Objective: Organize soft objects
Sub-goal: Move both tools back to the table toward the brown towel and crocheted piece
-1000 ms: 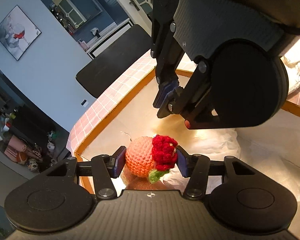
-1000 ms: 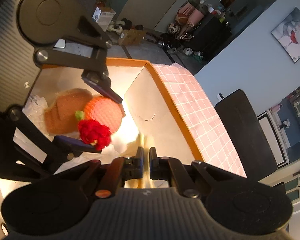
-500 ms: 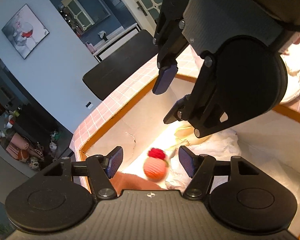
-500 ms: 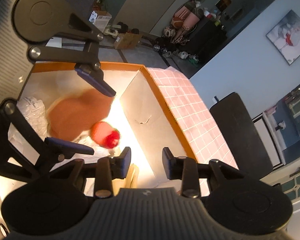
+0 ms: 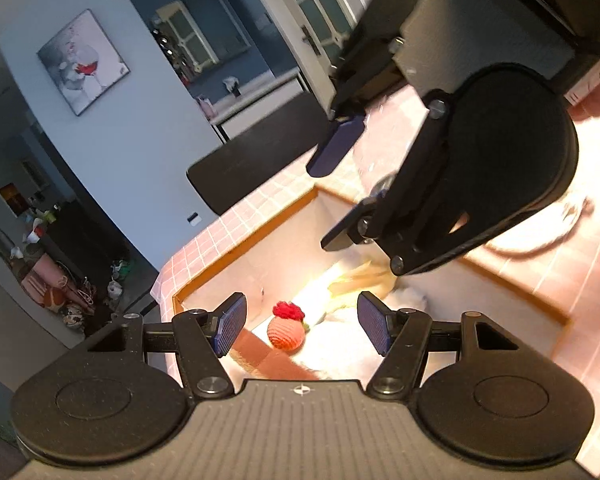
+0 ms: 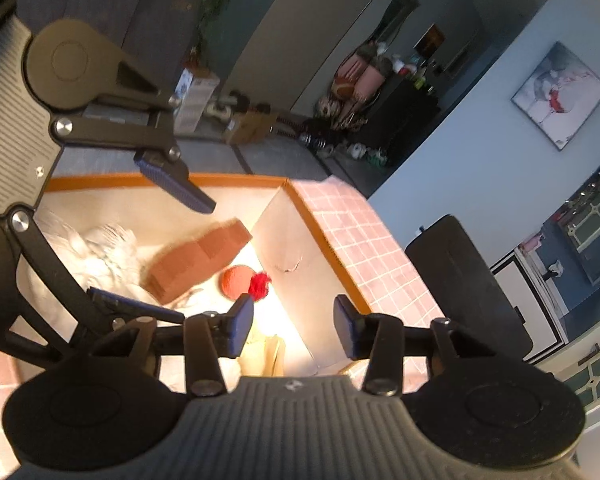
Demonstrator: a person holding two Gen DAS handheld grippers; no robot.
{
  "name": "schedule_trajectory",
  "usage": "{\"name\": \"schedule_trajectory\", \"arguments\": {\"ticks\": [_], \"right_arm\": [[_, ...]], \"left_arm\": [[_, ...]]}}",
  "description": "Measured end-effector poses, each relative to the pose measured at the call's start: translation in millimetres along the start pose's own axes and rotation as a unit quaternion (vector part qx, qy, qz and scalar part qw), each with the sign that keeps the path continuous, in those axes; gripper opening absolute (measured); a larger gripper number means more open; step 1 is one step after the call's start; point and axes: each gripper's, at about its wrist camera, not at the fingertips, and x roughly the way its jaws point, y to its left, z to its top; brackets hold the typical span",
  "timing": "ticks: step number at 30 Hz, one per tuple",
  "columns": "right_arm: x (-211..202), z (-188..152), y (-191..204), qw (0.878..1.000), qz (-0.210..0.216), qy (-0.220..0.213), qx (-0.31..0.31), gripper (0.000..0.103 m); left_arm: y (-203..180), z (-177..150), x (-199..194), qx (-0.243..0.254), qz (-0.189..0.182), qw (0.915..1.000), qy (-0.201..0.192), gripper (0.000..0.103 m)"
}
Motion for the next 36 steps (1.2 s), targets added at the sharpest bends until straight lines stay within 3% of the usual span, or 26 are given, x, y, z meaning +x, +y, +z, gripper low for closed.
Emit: {"name": "schedule_trajectory", "arguments": {"ticks": [8,11,20,23,29,36], "right_arm": [[-60.8,-31.7,-7.1,0.993,-0.015,-0.073,0.096,0.052],[-79.1,-53.0,-8.6,0.986,-0.04,-0.091,0.136,0.057],[-114.2,-129.8,-7.1,0.965,-0.117,-0.092,0.216,0.059],[-120.6,-159.6,-6.7,0.956,-0.139,-0.082,0.244,0.062],[-116.5,-217.0,-17.8,0.934,-0.162,-0.041,0.317,0.063],[-99.7,-262.5,-31.7,0.912,-0.168,-0.006,0.375,0.063]], "left_arm": [[-21.5,11.5,-37.3,-0.098,-0.002,0.9926,-0.071,0.075],[-34.4,16.2,-48.2,-0.121,0.005,0.9881,-0.094,0.074],[-71.0,29.7,-65.8,-0.182,-0.037,0.9705,-0.153,0.074],[-83.0,31.2,-60.0,-0.206,-0.082,0.9619,-0.16,0.074],[-99.9,36.9,-31.3,-0.253,-0.132,0.9481,-0.141,0.074],[-119.9,38.7,14.5,-0.294,-0.141,0.9405,-0.095,0.074]]}}
